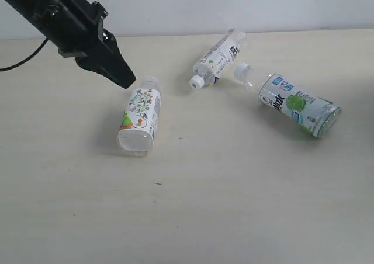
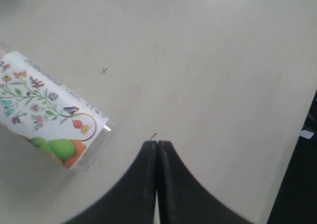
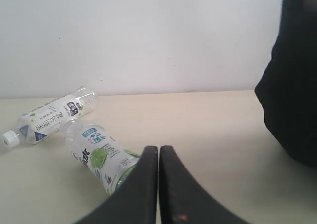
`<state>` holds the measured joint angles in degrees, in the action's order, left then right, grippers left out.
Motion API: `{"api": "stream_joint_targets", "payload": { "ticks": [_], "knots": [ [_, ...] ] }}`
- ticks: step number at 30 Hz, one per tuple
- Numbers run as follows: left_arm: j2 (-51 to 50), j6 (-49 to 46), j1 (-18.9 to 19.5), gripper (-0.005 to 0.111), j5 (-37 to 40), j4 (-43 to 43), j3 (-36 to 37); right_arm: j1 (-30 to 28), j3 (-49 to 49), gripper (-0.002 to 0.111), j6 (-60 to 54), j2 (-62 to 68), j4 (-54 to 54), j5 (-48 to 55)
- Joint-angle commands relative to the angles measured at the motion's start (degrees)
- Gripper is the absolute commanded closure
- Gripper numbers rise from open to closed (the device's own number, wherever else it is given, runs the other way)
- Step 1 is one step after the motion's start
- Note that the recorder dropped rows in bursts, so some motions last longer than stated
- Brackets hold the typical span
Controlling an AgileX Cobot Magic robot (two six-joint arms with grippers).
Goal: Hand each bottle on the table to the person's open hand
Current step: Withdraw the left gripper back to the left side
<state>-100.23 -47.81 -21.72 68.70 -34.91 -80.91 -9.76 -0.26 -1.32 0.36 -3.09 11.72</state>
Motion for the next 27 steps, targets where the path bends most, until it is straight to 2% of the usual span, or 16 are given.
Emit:
{"api": "stream_joint_targets", "payload": {
  "ticks": [1,5,9,11,15,16,21,27],
  "knots": [
    [1.1,-2.7,1.3,0.104,-6.3,-11.8,3.5,-0.3,0.3,0.107,0.0,-0.4,0.2,-0.2],
    [3.5,-11.4,2.6,0.104,-11.7,-22.3,11.2,-0.3,0.3,0.107,0.0,-0.4,0.2,-0.2],
    [9.4,-21.5,2.6,0.107,-22.4,-30.1,21.5,-0.3,0.3,0.107,0.0,-0.4,0.2,-0.2],
    [13.4,-30.0,2.3,0.107,-27.9,-39.0,27.7,-0.3,0.3,0.107,0.0,-0.4,0.2,-0.2],
    [22.6,-59.5,2.3,0.107,-30.9,-65.0,43.3,-0.3,0.3,0.107,0.0,-0.4,0.2,-0.2],
    [24.9,-62.9,2.3,0.107,-30.2,-65.0,45.7,-0.3,0.3,0.107,0.0,-0.4,0.2,-0.2],
    [33.8,-65.3,2.3,0.107,-30.4,-65.0,54.1,-0.3,0.3,0.107,0.0,-0.4,0.2,-0.2],
    [46.5,-61.5,2.3,0.107,-24.0,-65.0,60.6,-0.3,0.3,0.107,0.0,-0.4,0.2,-0.2]
  ]
}}
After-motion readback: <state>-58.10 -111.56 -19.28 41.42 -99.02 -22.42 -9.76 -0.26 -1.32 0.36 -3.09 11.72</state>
